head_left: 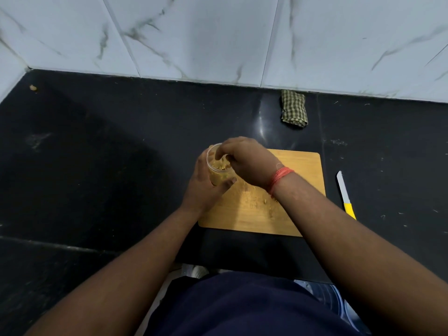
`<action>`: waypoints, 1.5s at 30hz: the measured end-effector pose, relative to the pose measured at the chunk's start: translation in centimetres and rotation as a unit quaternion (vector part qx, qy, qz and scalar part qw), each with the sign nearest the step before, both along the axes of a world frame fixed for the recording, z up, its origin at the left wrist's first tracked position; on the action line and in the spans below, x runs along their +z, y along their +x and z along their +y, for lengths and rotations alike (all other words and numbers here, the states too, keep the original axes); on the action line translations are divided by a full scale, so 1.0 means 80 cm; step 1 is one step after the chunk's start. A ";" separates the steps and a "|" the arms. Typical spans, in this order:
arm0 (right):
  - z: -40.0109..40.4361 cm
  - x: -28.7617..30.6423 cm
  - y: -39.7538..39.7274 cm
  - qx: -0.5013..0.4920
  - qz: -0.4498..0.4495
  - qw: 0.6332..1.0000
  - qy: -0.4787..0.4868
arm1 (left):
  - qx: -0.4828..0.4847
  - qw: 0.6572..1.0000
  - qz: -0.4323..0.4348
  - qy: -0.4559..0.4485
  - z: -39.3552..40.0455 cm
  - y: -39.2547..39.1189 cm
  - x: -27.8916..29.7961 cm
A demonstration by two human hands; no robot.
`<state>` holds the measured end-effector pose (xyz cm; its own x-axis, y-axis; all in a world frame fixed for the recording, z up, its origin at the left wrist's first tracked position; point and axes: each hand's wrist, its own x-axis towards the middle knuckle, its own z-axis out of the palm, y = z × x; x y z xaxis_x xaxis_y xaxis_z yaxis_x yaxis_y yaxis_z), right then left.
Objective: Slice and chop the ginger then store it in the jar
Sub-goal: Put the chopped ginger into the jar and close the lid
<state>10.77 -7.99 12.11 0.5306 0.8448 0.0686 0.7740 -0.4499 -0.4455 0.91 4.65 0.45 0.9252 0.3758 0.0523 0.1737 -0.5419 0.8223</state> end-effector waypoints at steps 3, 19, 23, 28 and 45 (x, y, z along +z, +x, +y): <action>-0.013 -0.002 0.001 -0.067 0.028 0.995 0.068 | 0.001 1.000 -0.004 -0.008 -0.001 -0.001 0.001; -0.130 -0.129 -0.047 -0.200 0.028 0.969 -0.145 | 0.017 1.000 -0.018 -0.009 -0.004 -0.002 0.001; -0.123 -0.133 -0.046 -0.188 0.029 0.976 -0.102 | 0.015 1.000 -0.017 -0.004 -0.004 -0.002 0.002; -0.136 -0.134 -0.056 -0.129 -0.038 0.982 -0.133 | 0.019 1.000 -0.013 -0.002 -0.005 -0.003 0.003; -0.149 -0.154 -0.047 -0.055 -0.052 0.997 -0.002 | 0.016 1.000 -0.014 -0.006 -0.005 -0.002 0.002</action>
